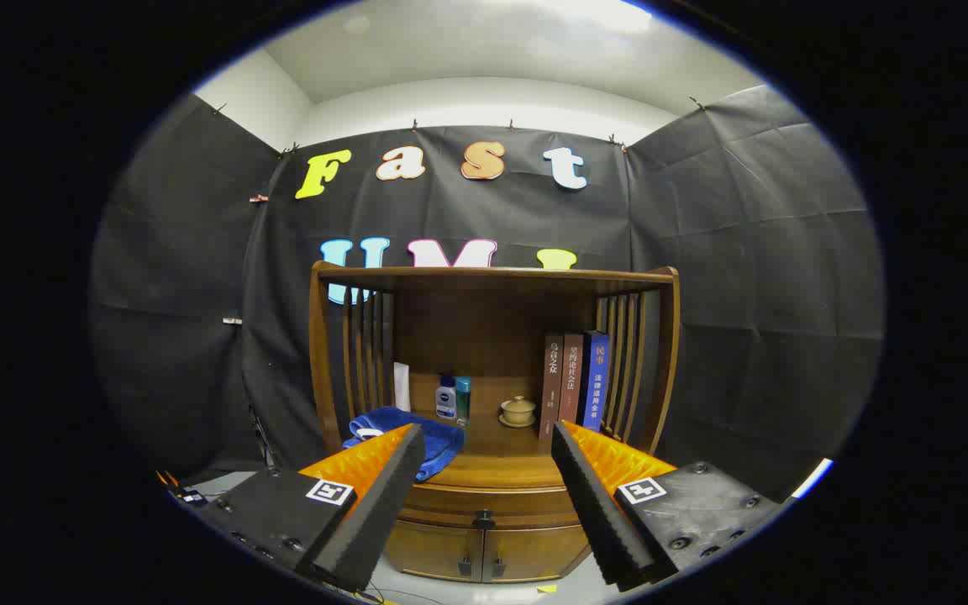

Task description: Pull open the drawer, take out the items inside it, and place them on the countertop above the cabinet.

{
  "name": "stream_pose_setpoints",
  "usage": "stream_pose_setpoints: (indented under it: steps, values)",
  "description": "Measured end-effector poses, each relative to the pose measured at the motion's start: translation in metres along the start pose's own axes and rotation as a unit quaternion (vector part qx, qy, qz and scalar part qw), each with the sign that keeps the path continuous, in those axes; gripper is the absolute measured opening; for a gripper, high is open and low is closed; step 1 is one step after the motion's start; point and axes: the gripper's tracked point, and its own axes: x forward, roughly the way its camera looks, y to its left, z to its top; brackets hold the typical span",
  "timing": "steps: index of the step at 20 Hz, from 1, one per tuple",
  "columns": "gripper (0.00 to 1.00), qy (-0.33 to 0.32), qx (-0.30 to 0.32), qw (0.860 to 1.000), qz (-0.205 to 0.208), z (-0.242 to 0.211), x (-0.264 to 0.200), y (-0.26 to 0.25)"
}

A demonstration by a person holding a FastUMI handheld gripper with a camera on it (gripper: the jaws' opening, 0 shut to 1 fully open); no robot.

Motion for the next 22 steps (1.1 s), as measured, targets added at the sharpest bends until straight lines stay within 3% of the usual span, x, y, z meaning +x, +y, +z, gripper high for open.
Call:
stream_pose_setpoints:
  steps: [22]
  values:
    - [0.98, -0.014, -0.004, 1.0, -0.003, 0.0053, 0.0028, -0.0025]
